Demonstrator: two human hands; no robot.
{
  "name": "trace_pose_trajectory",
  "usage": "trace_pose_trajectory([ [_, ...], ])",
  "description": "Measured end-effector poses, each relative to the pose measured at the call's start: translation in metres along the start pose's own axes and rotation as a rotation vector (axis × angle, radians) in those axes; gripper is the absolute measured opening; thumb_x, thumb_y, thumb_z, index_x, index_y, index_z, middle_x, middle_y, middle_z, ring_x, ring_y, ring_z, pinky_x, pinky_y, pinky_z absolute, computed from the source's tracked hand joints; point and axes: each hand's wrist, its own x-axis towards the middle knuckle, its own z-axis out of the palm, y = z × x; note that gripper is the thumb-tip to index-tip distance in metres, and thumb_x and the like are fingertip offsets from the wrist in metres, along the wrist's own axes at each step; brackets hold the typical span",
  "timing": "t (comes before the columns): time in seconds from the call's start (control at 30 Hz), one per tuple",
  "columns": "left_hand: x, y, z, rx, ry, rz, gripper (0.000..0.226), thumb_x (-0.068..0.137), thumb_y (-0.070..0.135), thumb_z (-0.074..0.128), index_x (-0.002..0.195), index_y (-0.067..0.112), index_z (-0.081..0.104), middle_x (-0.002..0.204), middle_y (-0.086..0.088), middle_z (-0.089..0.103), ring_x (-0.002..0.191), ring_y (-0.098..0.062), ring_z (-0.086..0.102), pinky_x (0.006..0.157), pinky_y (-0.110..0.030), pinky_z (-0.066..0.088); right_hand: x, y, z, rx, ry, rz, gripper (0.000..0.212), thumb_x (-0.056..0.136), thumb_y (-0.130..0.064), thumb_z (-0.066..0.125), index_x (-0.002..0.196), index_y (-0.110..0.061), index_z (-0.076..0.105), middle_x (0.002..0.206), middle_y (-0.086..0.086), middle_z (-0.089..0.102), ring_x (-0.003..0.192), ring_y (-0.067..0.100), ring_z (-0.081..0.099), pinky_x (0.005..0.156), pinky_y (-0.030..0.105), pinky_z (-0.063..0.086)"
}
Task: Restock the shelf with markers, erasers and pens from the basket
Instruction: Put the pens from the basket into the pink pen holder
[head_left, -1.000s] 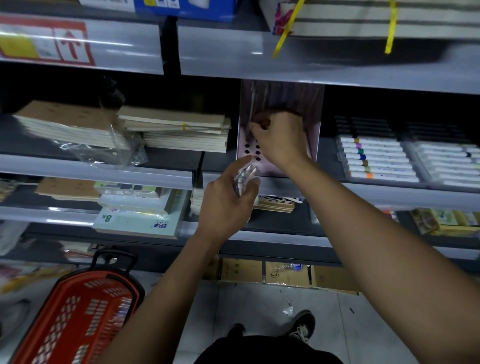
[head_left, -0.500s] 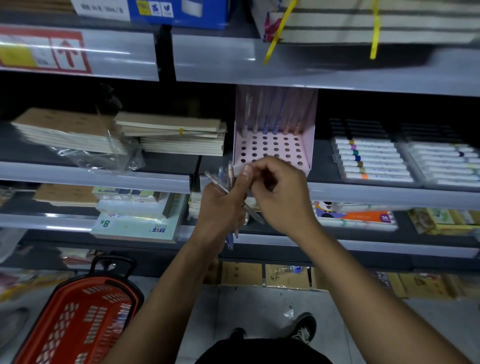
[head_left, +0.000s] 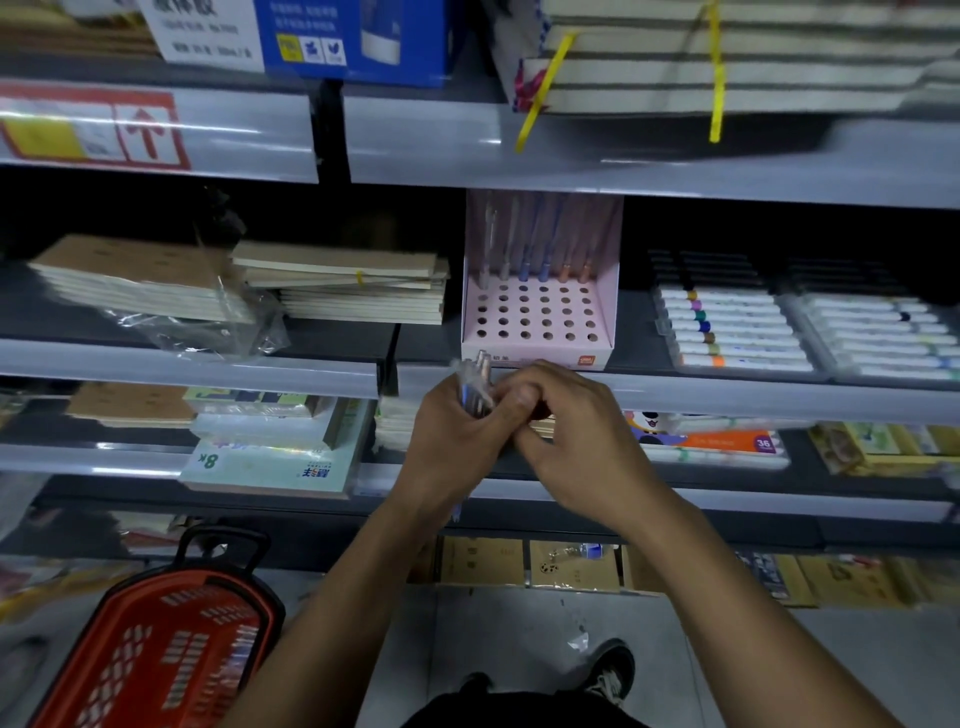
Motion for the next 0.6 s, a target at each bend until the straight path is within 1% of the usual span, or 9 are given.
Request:
trace_pose_trajectory([
  [0.03,0.000,0.001,-0.001,0.029,0.007,0.015,0.014,0.094,0.033,0.076,0.084,0.023,0.075,0.075,0.004,0.075,0.068,-0.003,0.071,0.061,-0.015,0.054,0.001,0.002,-0.003,0.002,0.013,0.001,0.019,0.087,-0.005,0.072,0.101,-0.017,0.069,0.095,-0.008,0.067,0.086,0.009,0.062,0.074,0.024,0.050],
  [0.07,0.000,0.000,-0.003,0.052,0.017,0.034,0.017,0.091,0.034,0.079,0.089,0.018,0.073,0.079,0.001,0.076,0.072,-0.006,0.071,0.064,-0.017,0.055,0.001,0.005,-0.007,0.008,0.028,0.022,0.019,0.087,-0.005,0.073,0.100,-0.018,0.070,0.093,-0.009,0.067,0.084,0.007,0.061,0.072,0.024,0.050],
  [0.13,0.002,-0.003,-0.006,0.111,0.050,0.053,0.031,0.084,0.044,0.083,0.091,0.016,0.071,0.070,-0.004,0.070,0.060,-0.007,0.063,0.055,-0.019,0.050,0.004,0.013,-0.014,0.076,0.068,0.104,0.019,0.088,-0.007,0.076,0.098,-0.023,0.070,0.087,-0.014,0.066,0.081,0.008,0.063,0.071,0.026,0.053],
  [0.2,0.005,-0.004,-0.009,0.206,0.086,0.055,0.032,0.083,0.047,0.085,0.092,0.020,0.069,0.057,0.002,0.061,0.046,-0.003,0.051,0.045,-0.018,0.042,0.011,0.018,-0.020,0.152,0.121,0.175,0.020,0.090,-0.014,0.078,0.096,-0.031,0.070,0.086,-0.015,0.067,0.081,0.007,0.064,0.071,0.023,0.055],
  [0.27,0.010,-0.006,-0.012,0.321,0.118,0.081,0.022,0.087,0.037,0.084,0.098,0.025,0.068,0.057,0.016,0.061,0.043,0.000,0.052,0.044,-0.011,0.039,0.022,0.020,-0.024,0.201,0.186,0.215,0.021,0.090,-0.019,0.078,0.094,-0.038,0.068,0.085,-0.013,0.068,0.081,0.006,0.065,0.073,0.019,0.055],
  [0.37,0.018,-0.010,-0.014,0.460,0.154,0.146,0.020,0.092,0.026,0.078,0.109,0.029,0.069,0.073,0.030,0.065,0.060,0.007,0.061,0.053,-0.004,0.041,0.043,0.021,-0.028,0.254,0.256,0.252,0.021,0.091,-0.020,0.078,0.087,-0.038,0.068,0.081,-0.010,0.070,0.079,0.009,0.067,0.074,0.023,0.055],
  [0.47,0.023,-0.012,-0.016,0.554,0.134,0.146,0.045,0.095,0.028,0.073,0.138,0.037,0.062,0.096,0.019,0.073,0.079,0.005,0.067,0.063,-0.005,0.048,0.061,0.021,-0.029,0.322,0.301,0.273,0.018,0.093,-0.018,0.077,0.085,-0.033,0.071,0.078,-0.004,0.073,0.078,0.016,0.072,0.075,0.032,0.061],
  [0.53,0.023,-0.013,-0.016,0.593,0.140,0.165,0.051,0.096,0.028,0.071,0.143,0.042,0.056,0.110,0.013,0.073,0.085,0.001,0.069,0.068,-0.006,0.052,0.072,0.021,-0.029,0.356,0.359,0.282,0.018,0.093,-0.017,0.077,0.085,-0.032,0.072,0.078,0.000,0.075,0.077,0.021,0.074,0.075,0.037,0.063],
  [0.6,0.022,-0.014,-0.016,0.597,0.153,0.177,0.053,0.097,0.026,0.070,0.145,0.044,0.054,0.113,0.009,0.073,0.086,-0.004,0.070,0.071,-0.008,0.054,0.084,0.022,-0.028,0.335,0.400,0.289,0.017,0.093,-0.018,0.077,0.085,-0.032,0.071,0.079,0.001,0.076,0.076,0.021,0.075,0.074,0.037,0.063],
])
